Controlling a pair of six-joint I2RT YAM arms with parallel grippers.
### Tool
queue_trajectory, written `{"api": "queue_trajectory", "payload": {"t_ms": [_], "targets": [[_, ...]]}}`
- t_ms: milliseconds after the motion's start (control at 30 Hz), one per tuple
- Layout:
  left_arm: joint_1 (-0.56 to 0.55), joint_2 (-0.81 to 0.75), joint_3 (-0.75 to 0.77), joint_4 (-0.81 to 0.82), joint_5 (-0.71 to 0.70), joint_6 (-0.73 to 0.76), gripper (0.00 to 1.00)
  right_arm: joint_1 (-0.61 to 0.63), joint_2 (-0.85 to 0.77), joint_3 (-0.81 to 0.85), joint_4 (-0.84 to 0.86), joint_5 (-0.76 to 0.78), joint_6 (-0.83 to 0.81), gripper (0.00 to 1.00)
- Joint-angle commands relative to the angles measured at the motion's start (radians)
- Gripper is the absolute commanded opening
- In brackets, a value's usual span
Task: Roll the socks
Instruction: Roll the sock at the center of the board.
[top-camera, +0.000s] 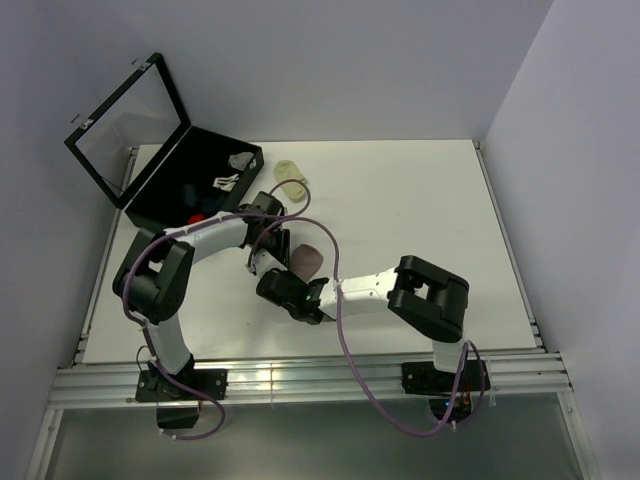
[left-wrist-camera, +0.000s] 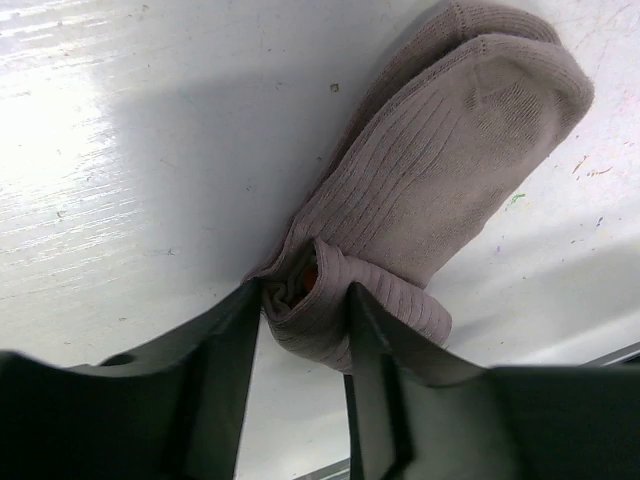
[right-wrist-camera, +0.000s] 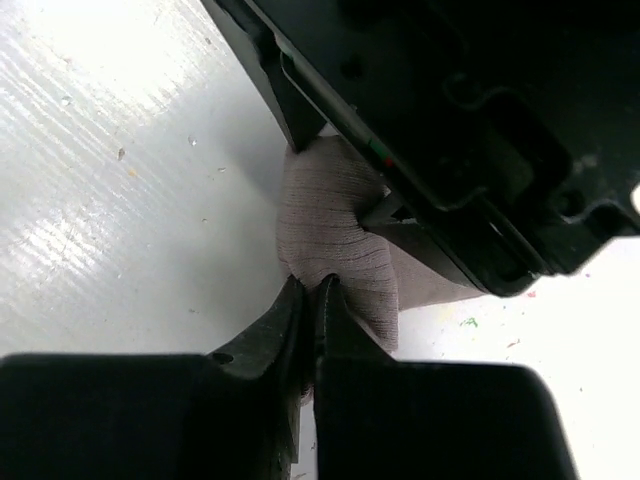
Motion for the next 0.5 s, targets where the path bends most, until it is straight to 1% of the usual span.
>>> {"api": "queue_trajectory", "payload": {"t_ms": [0,67,100,167,200,233,300,367,433,467], "targets": [[0.010,-0.018,-0.018,-0.001,-0.037,0.021,0.50,-0.050,0.002,-0.049,-0.091,-0.137,0.037,0.00],[0.027,-0.069,-0.022,0.024,-0.025,0.002,0.55,-0.070,-0.027,-0.048,-0.102,-0.206,0.038,0.00],[0.036,-0.086,-0.026,0.035,-0.015,-0.022,0.57,-0.079,-0.047,-0.036,-0.110,-0.283,0.046,0.00],[0.073,-0.141,-0.033,0.061,-0.011,-0.048,0.60,-0.114,-0.067,-0.026,-0.123,-0.367,0.050,0.00],[0.087,-0.158,-0.045,0.071,-0.009,-0.074,0.61,-0.128,-0.081,-0.016,-0.128,-0.403,0.061,0.00],[0.117,-0.176,-0.055,0.081,-0.009,-0.088,0.61,-0.139,-0.085,-0.008,-0.133,-0.487,0.063,0.00],[0.145,-0.227,-0.078,0.101,-0.017,-0.123,0.62,-0.180,-0.094,0.006,-0.142,-0.570,0.075,0.00],[0.179,-0.282,-0.099,0.113,-0.046,-0.150,0.63,-0.208,-0.094,0.015,-0.149,-0.686,0.083,0.00],[0.208,-0.319,-0.145,0.137,-0.069,-0.186,0.63,-0.254,-0.091,0.029,-0.153,-0.766,0.098,0.00],[0.217,-0.360,-0.185,0.145,-0.086,-0.200,0.63,-0.269,-0.090,0.033,-0.157,-0.850,0.104,0.00]]}}
